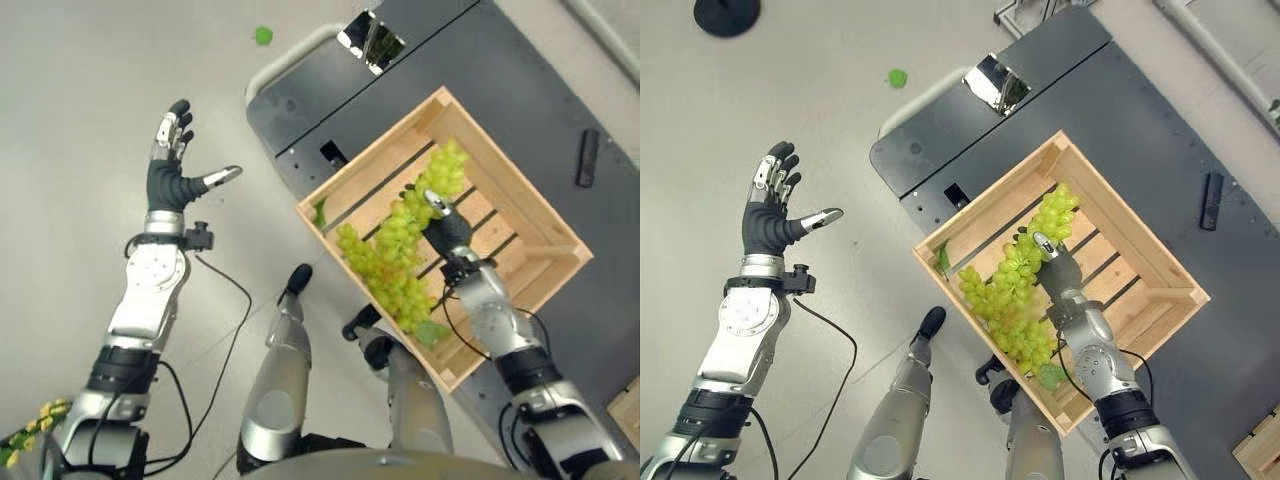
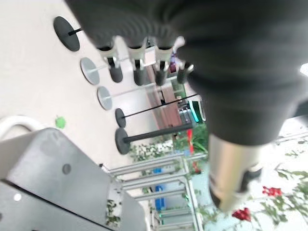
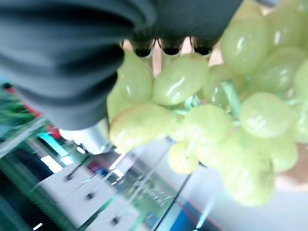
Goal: Pick up the fruits from the basket on one side to the basket on the other side
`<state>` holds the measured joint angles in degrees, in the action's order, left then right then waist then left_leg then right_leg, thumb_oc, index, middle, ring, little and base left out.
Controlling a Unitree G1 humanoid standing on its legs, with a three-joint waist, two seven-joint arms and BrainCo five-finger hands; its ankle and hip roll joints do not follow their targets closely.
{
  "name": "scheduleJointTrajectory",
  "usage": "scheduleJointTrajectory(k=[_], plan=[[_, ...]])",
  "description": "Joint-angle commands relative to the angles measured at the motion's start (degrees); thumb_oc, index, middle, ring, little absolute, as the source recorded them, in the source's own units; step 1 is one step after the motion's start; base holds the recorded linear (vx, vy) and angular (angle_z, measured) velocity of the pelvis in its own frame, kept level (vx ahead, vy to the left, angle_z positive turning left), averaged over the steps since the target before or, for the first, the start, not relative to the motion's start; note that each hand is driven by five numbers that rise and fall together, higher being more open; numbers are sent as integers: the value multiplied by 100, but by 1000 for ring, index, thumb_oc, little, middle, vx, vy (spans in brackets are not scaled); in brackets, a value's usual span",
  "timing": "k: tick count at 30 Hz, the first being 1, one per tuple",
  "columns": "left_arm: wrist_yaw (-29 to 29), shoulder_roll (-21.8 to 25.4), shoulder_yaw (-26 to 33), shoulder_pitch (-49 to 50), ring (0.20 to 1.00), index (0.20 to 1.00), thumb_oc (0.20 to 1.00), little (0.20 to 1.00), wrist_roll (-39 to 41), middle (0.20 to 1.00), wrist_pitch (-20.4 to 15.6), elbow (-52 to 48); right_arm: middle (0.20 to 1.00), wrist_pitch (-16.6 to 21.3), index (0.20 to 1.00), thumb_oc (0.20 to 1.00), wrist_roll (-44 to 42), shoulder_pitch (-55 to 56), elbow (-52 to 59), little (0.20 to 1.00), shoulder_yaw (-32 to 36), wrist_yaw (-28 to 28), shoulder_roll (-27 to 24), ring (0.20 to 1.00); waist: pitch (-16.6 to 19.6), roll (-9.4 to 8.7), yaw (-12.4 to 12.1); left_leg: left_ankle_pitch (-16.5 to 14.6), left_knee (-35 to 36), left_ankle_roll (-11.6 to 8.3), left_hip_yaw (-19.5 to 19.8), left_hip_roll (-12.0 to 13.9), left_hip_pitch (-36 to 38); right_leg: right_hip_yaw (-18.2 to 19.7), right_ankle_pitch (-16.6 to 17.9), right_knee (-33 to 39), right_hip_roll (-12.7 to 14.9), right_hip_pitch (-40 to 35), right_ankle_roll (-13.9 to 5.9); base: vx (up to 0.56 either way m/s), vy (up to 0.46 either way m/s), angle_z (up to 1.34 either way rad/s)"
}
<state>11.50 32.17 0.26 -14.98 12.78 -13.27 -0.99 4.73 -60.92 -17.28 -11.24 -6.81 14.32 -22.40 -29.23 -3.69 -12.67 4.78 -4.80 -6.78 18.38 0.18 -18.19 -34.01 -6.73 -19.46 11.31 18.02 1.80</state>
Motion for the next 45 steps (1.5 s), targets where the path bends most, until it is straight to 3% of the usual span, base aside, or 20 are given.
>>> scheduleJointTrajectory(k=[1,6,8,9,18,19,23,24,34,38,44,45], plan=[[-296,-81,105,345,1000,1000,1000,1000,222,1000,-275,17,200,330,200,200,-39,291,478,200,144,137,-250,200,1005,-108,317,187,768,130,-300,-44,262,171,-654,-11,-52,-650,-736,61,23,-19],[-866,148,256,902,1000,1000,1000,1000,600,1000,-142,-299,200,300,200,200,414,161,757,200,493,-27,-844,200,1437,-199,552,-136,525,183,-599,8,642,520,-514,507,-251,-1145,-728,52,57,-25],[-956,196,273,997,1000,1000,1000,1000,652,1000,-108,-385,200,297,200,200,492,133,758,200,509,-54,-915,200,1464,-162,551,-81,439,233,-653,-2,639,512,-309,663,-284,-1207,-707,-7,105,-49],[-1064,307,332,1140,1000,1000,1000,1000,664,1000,-39,-500,200,266,200,200,667,76,802,200,571,-146,-1121,200,1599,-188,636,-220,350,266,-802,0,786,686,-234,889,-343,-1378,-723,69,40,-36],[-1568,378,238,1525,1000,1000,1000,1000,1337,1000,232,-671,200,145,200,200,737,40,943,200,688,-179,-1500,200,1994,-188,870,-569,170,401,-1301,24,1320,1199,-67,1321,-407,-1886,-756,91,50,-42],[-1931,671,86,1601,1000,1000,1000,1000,1573,1000,430,-818,200,52,200,200,796,48,902,200,657,-177,-1612,200,2064,-163,927,-605,192,409,-1412,36,1430,1296,-36,1410,-423,-1967,-773,47,28,-30],[-2330,1205,-178,1595,1000,1000,1000,1000,2046,1000,677,-898,200,-25,200,200,893,130,907,200,523,-118,-1701,200,2168,-143,1010,-630,257,415,-1515,50,1563,1388,10,1517,-450,-2068,-792,42,15,-28],[-2533,1566,-328,1514,1000,1000,1000,1000,2204,1000,773,-1034,200,-44,200,200,935,170,903,200,443,-107,-1716,200,2222,-142,1047,-655,269,418,-1553,54,1635,1423,29,1561,-453,-2124,-801,58,10,-1],[-2754,2007,-1568,480,1000,1000,1000,1000,2508,1000,1042,-1007,200,-41,200,200,1288,152,1186,200,242,-128,-1783,200,2379,-204,1202,-771,287,444,-1769,86,1868,1617,75,1643,-480,-2256,-847,31,9,-10],[-2735,1983,-1936,39,1000,1000,1000,1000,2484,1000,1035,-952,200,-46,200,200,1496,87,1196,200,171,-179,-1824,200,2399,-252,1229,-807,260,457,-1818,92,1904,1662,72,1613,-485,-2266,-859,17,8,-9],[-2540,1470,-2413,-651,1000,1000,1000,1000,2130,1000,936,-649,200,-90,200,200,1743,-4,1332,200,49,-166,-1781,200,2436,-329,1279,-837,277,476,-1862,107,1955,1734,55,1580,-485,-2262,-877,12,7,-6],[-2451,1179,-2455,-703,1000,1000,1000,1000,1997,1000,916,-533,200,-89,200,200,1767,-34,1405,200,-6,-145,-1691,200,2451,-356,1288,-843,293,482,-1881,111,1965,1756,55,1591,-494,-2251,-883,2,3,-14]])
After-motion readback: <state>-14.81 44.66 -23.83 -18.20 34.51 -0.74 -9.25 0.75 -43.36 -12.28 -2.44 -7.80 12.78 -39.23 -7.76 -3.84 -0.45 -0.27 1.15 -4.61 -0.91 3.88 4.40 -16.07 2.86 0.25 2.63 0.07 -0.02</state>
